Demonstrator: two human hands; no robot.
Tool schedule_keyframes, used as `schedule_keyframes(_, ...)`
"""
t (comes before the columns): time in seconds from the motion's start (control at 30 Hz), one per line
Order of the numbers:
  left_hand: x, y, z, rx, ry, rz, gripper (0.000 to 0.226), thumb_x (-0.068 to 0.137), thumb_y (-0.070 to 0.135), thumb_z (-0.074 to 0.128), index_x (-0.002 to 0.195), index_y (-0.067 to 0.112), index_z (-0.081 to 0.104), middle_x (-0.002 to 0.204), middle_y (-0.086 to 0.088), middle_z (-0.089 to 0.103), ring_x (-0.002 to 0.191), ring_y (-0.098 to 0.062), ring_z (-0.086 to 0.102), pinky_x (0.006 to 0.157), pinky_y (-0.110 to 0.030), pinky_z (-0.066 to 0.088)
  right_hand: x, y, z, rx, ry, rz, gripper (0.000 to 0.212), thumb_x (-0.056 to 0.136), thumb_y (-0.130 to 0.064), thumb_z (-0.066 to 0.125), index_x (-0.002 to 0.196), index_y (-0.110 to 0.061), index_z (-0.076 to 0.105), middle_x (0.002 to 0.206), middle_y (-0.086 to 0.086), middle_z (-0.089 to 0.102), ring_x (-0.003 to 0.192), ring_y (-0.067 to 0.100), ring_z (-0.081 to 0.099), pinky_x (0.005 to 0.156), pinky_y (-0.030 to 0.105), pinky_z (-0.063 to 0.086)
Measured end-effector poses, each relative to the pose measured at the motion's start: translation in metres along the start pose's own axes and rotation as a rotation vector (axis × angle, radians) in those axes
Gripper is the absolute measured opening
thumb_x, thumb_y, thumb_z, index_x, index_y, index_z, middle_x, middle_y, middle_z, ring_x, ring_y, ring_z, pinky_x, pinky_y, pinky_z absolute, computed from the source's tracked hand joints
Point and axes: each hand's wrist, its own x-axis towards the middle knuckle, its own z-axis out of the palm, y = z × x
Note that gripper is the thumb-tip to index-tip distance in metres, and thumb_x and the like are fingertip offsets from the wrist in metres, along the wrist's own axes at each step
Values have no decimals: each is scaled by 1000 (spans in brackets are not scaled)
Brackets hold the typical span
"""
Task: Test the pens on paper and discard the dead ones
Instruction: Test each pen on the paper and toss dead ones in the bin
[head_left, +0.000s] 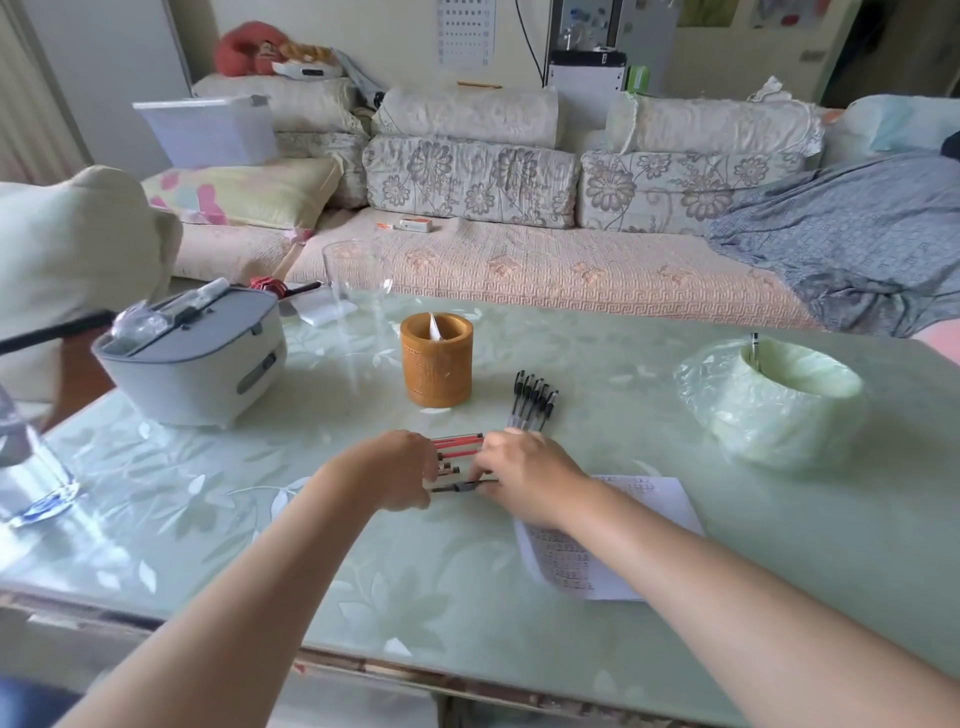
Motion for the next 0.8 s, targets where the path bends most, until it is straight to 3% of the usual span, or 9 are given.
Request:
schedule_keyframes(0.17, 0, 1, -3, -2, -28, 24, 35, 80, 24, 71, 114, 26, 65, 118, 0, 60, 106, -21, 58, 90, -31, 48, -1, 3, 0, 21, 71, -23, 16, 93, -27, 58, 104, -27, 69, 110, -5, 66, 113, 18, 52, 98, 35, 32)
schedule_keyframes(0.33, 2, 10, -11, -17, -16, 7, 28, 86, 28, 66, 114, 27, 66, 119, 1, 60, 105, -22, 58, 91, -31, 48, -5, 13, -20, 124, 141, 1, 16, 92, -25, 62, 103, -22, 74, 103, -3, 69, 103, 19, 55, 95, 34, 39)
schedule_keyframes(0.53, -6, 25, -33, -209, 141, 84, 17, 88, 30, 65, 104, 26, 70, 94, 6, 63, 87, -16, 59, 77, -27, 49, -34, 35, -47, 204, 229, 108, 9, 89, -21, 64, 95, -24, 70, 94, -11, 64, 97, 12, 53, 91, 33, 44)
schedule_keyframes(0.7, -6, 62, -33, -369, 247, 218, 11, 84, 30, 71, 95, 27, 72, 80, 13, 62, 71, -6, 56, 59, -16, 41, -59, 34, -57, 213, 126, 118, 28, 93, -20, 59, 121, -23, 61, 113, -6, 60, 107, 12, 54, 94, 29, 44)
schedule_keyframes(0.8, -7, 82, -35, -482, 368, 279, 12, 80, 28, 75, 90, 24, 69, 73, 12, 61, 67, -7, 55, 55, -11, 40, -71, 29, -60, 267, 144, 156, 21, 97, -15, 51, 116, -21, 59, 101, -5, 60, 96, 13, 60, 77, 27, 45)
